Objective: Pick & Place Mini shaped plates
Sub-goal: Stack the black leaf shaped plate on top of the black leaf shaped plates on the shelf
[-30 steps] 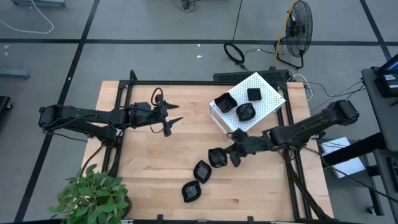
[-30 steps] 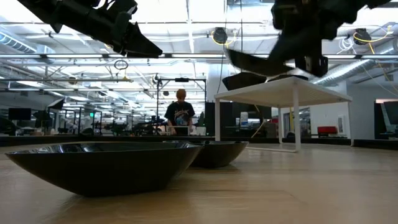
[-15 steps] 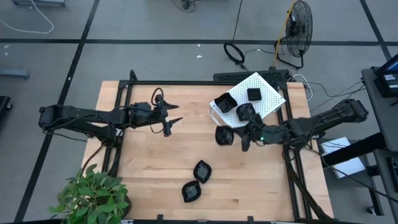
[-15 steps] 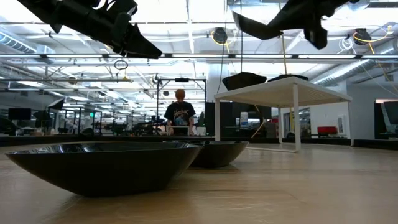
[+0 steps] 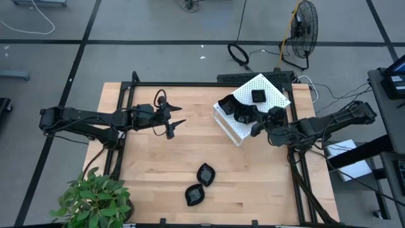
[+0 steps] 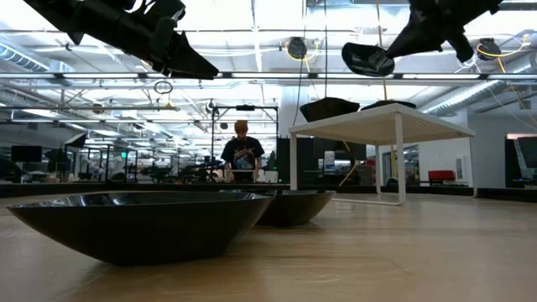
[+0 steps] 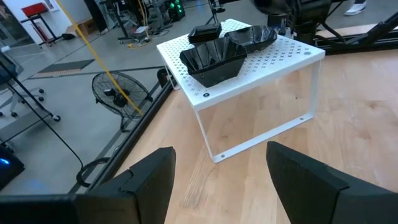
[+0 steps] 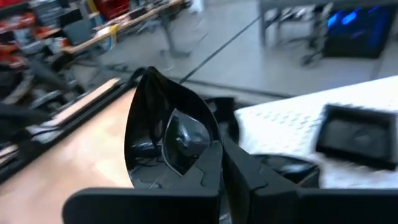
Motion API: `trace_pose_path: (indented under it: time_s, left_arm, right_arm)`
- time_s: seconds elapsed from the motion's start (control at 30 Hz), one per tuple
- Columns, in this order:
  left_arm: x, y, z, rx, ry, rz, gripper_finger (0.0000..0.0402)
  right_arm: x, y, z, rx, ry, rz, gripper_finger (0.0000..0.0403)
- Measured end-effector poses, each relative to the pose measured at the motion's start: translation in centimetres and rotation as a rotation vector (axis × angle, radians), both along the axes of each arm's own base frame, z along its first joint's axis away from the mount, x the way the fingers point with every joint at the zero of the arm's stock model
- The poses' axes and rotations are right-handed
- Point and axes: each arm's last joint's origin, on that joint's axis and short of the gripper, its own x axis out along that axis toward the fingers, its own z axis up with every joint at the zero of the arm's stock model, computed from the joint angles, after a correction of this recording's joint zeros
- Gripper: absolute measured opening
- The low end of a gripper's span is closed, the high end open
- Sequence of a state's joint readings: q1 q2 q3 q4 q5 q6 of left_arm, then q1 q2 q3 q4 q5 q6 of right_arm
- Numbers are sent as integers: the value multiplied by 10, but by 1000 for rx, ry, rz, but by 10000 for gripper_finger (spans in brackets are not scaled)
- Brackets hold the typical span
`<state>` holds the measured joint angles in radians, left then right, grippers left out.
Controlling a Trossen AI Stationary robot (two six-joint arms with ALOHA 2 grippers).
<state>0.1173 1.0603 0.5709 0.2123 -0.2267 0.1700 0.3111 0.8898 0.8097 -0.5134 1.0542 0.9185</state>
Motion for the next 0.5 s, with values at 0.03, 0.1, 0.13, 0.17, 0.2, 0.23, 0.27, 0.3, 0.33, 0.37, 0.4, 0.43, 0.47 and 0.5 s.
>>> trace_pose_path:
  time_s: [0.03,0.1,0.13,0.17,0.2,0.23,0.27,0.3,0.33,0.37,0.4,0.43,0.47,0.5]
  left_arm:
    - [0,0,0,0,0,0,253]
    - [0,0,0,0,0,0,253]
    - [0,0,0,-1,0,0,253]
    - [0,0,0,-1,0,0,253]
    - [0,0,0,-3,0,1,253]
    - [0,0,0,-8,-1,2,253]
    - [0,0,0,-14,-1,4,253]
    - [0,0,-1,-15,2,4,253]
    - [0,0,-1,-16,3,4,253]
    - [0,0,-1,-16,3,4,253]
    - [0,0,-1,-16,3,4,253]
    - [0,0,-1,-16,2,5,253]
    - [0,0,-1,-16,2,5,253]
    - [0,0,-1,-17,2,5,253]
  right_arm:
    - [-1,-1,-1,-19,2,-21,0]
    - [-2,-1,-7,-59,-22,-80,0]
    - [-3,0,-12,-83,-44,-118,0]
    - [-4,1,-18,-109,-78,-165,0]
    - [-5,2,-25,-133,-115,-206,0]
    - [-6,4,-32,-151,-152,-241,0]
    - [-8,5,-39,-167,-187,-271,0]
    - [-9,6,-45,-179,-209,-288,0]
    - [-10,7,-50,-186,-225,-296,0]
    - [-11,9,-53,-187,-240,-299,0]
    - [-11,10,-55,-184,-263,-305,0]
    - [-11,12,-56,-181,-284,-312,0]
    - [-12,13,-57,-179,-298,-314,0]
    - [-12,15,-59,-172,-309,-308,0]
